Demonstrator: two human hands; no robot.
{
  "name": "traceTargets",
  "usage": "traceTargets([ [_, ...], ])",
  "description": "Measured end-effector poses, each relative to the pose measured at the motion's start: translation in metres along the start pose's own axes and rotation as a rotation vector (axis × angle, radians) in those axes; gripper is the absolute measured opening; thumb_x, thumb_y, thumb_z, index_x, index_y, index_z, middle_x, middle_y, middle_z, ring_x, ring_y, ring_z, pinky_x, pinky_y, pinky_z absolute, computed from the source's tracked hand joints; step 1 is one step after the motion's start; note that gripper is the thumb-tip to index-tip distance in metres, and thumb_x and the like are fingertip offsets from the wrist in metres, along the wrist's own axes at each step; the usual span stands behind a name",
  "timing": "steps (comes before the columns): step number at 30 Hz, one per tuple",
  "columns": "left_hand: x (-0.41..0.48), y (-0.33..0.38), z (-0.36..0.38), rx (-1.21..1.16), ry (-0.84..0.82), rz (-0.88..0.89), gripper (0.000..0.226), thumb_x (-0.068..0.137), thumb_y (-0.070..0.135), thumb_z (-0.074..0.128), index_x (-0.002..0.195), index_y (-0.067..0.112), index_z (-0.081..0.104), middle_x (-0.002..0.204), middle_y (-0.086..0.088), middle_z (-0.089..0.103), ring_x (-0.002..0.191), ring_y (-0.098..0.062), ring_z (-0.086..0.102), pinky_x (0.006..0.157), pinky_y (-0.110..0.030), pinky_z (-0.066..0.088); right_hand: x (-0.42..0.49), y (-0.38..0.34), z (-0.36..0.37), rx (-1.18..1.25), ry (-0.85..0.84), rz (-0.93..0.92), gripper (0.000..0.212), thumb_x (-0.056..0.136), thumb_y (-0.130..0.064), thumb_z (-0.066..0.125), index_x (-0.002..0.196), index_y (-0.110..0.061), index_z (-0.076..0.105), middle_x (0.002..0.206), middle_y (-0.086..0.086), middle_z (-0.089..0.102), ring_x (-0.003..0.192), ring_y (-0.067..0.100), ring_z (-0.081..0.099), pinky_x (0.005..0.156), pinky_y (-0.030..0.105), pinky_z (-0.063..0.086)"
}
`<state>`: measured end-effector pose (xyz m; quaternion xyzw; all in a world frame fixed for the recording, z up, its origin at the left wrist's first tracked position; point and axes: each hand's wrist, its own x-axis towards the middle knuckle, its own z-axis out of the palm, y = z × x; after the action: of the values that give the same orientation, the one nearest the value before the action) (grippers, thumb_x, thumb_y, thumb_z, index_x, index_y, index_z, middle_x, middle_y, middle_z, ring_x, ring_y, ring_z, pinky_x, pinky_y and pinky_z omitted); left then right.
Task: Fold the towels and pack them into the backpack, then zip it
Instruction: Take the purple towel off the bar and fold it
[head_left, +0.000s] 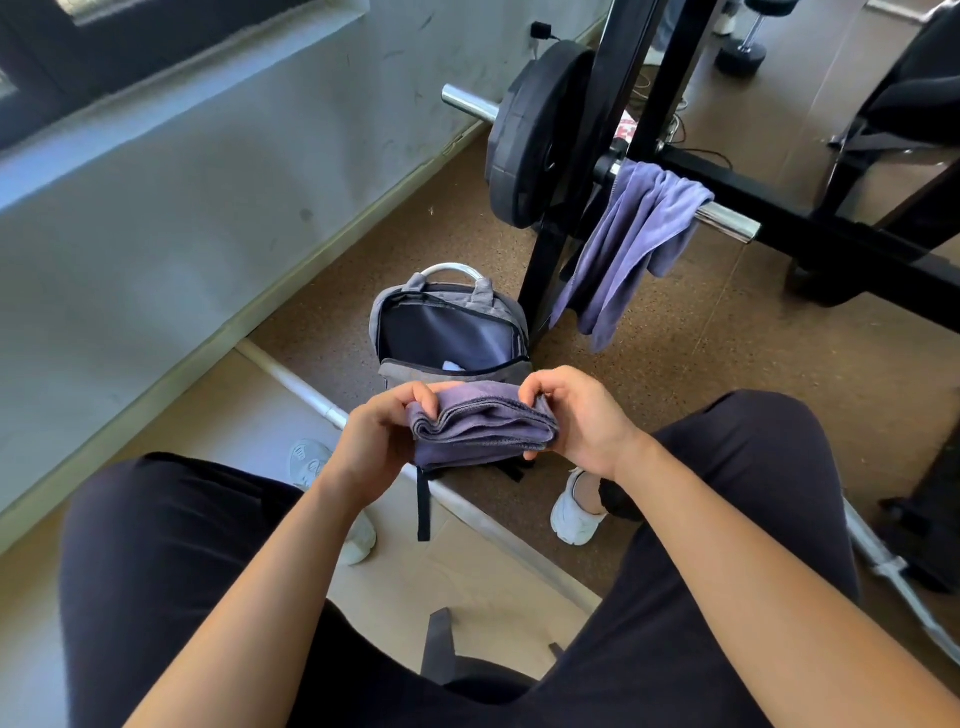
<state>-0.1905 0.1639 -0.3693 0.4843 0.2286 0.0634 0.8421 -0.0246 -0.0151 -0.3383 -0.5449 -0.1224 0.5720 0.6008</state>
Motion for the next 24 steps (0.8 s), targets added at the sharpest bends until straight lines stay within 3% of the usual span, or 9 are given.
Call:
traceTargets([
  [2,0.0,0.0,0.004,0.101,0.068,-0.041,0.022,0.074,0.022,0.052,0.055,0.011,0.051,0.103,-0.019,0.074,0.081,-0.033,0.061,0.062,-0.03,0.045,0.006,0.008,-0.002,-0.225,0.078,-0.06,0.034,0.092,-0.036,0.065,0.074,-0.011,0.053,0.072,0.011,0.052,0.067,0.024,0.054,0.056,0.029,0.047],
  [4,0.002,-0.008,0.007,0.275,0.196,-0.042,0.049,0.076,0.039,0.079,0.054,0.011,0.045,0.086,-0.017,0.065,0.075,-0.027,0.052,0.058,-0.027,0.037,0.011,0.018,-0.004,-0.463,0.121,-0.167,0.033,0.079,-0.031,0.082,0.074,-0.012,0.056,0.074,0.008,0.047,0.071,0.02,0.046,0.062,0.026,0.039],
  [7,0.003,-0.018,0.012,0.379,0.322,-0.012,0.057,0.076,0.03,0.089,0.053,0.019,0.039,0.073,-0.015,0.052,0.067,-0.022,0.043,0.051,-0.021,0.032,0.015,0.023,-0.004,-0.66,0.107,-0.225,0.03,0.077,-0.014,0.086,0.078,-0.011,0.056,0.077,0.002,0.05,0.073,0.01,0.044,0.066,0.025,0.036],
  [10,0.009,-0.021,0.011,0.489,0.361,-0.01,0.054,0.062,0.034,0.098,0.069,0.022,0.046,0.073,-0.006,0.051,0.066,-0.017,0.046,0.053,-0.026,0.036,0.017,0.023,-0.002,-0.759,0.128,-0.279,0.028,0.075,-0.007,0.084,0.085,-0.006,0.058,0.082,-0.002,0.054,0.073,0.004,0.046,0.067,0.017,0.036],
  [12,0.013,-0.02,0.011,0.592,0.35,-0.08,0.059,0.054,0.038,0.1,0.093,0.023,0.058,0.088,0.002,0.061,0.076,-0.014,0.058,0.064,-0.028,0.047,0.02,0.025,-0.003,-0.765,0.167,-0.294,0.025,0.074,-0.006,0.082,0.087,-0.009,0.06,0.086,-0.002,0.056,0.077,0.003,0.049,0.069,0.015,0.038],
  [14,0.017,-0.016,0.01,0.704,0.254,-0.16,0.07,0.058,0.037,0.1,0.116,0.027,0.063,0.104,0.003,0.066,0.092,-0.013,0.066,0.074,-0.026,0.054,0.022,0.026,-0.006,-0.742,0.196,-0.295,0.022,0.076,-0.004,0.081,0.089,-0.01,0.063,0.088,-0.001,0.059,0.079,0.001,0.051,0.071,0.013,0.04],
  [15,0.021,-0.012,0.007,0.778,0.189,-0.154,0.067,0.059,0.039,0.099,0.117,0.028,0.065,0.103,0.005,0.068,0.093,-0.011,0.067,0.075,-0.024,0.053,0.023,0.026,-0.008,-0.729,0.203,-0.289,0.021,0.077,-0.003,0.08,0.089,-0.01,0.065,0.088,-0.002,0.06,0.079,0.0,0.051,0.071,0.012,0.041],
  [21,0.055,0.014,-0.006,1.21,0.017,0.043,0.05,0.067,0.076,0.073,0.097,0.036,0.066,0.083,0.02,0.067,0.08,0.002,0.062,0.067,-0.017,0.045,0.039,0.015,-0.017,-0.602,0.309,-0.257,0.019,0.079,0.001,0.077,0.091,-0.013,0.071,0.091,-0.001,0.065,0.084,0.002,0.058,0.075,0.02,0.049],
  [24,0.081,0.033,-0.026,1.074,-0.013,0.009,0.031,0.099,0.059,0.054,0.084,0.034,0.065,0.076,0.021,0.066,0.074,-0.001,0.06,0.07,-0.026,0.046,0.053,-0.002,-0.024,-0.548,0.437,-0.299,0.022,0.082,0.001,0.075,0.088,-0.019,0.07,0.089,-0.002,0.064,0.083,0.009,0.06,0.073,0.024,0.05],
])
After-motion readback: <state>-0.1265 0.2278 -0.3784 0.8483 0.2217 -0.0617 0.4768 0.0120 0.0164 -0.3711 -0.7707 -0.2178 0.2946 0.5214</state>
